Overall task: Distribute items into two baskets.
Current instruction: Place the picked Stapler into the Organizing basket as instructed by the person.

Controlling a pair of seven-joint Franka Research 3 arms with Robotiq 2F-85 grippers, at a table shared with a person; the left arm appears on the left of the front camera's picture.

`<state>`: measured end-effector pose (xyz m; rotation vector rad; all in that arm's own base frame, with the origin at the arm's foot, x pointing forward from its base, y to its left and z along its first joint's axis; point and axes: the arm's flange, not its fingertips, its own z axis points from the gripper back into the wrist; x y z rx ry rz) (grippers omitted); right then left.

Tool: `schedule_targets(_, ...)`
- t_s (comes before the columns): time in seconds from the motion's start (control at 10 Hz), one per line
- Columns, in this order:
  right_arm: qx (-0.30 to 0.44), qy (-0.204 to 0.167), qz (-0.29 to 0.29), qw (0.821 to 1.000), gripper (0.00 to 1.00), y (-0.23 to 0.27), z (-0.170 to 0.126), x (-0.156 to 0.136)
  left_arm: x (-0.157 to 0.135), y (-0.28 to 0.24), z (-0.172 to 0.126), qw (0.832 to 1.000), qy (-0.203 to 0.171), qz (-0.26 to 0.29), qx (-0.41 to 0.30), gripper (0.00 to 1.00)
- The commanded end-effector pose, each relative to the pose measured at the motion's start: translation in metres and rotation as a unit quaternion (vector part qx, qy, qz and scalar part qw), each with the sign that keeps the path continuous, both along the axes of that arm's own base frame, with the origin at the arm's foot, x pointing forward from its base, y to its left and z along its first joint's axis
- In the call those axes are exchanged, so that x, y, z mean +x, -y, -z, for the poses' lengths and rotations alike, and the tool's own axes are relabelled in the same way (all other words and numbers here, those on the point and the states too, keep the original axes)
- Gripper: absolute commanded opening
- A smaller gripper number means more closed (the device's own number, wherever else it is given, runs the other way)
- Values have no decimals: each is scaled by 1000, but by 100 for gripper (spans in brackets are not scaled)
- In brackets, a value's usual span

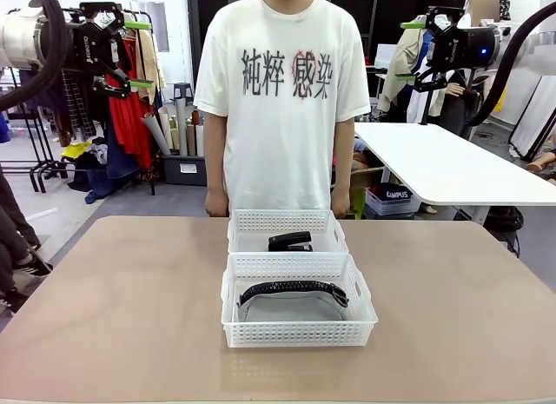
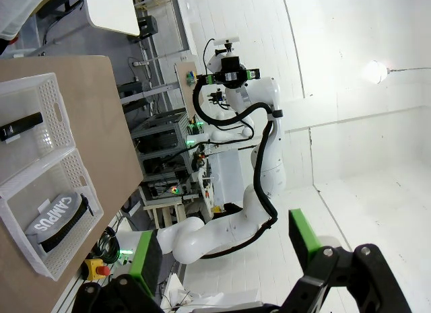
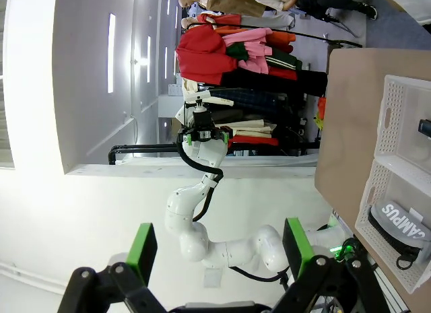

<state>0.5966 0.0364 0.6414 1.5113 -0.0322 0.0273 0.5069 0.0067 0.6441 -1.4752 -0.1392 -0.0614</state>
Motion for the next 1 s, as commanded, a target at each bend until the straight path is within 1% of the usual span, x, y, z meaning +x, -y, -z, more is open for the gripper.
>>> schedule_targets(0.0,-1,-2,4,1000,100,0,-1,-1,-1,0,-1,1000,1,0,0,100)
schedule_targets(0.9,-1,-2,4,1000,100,0,-1,-1,-1,0,-1,1000,1,0,0,100)
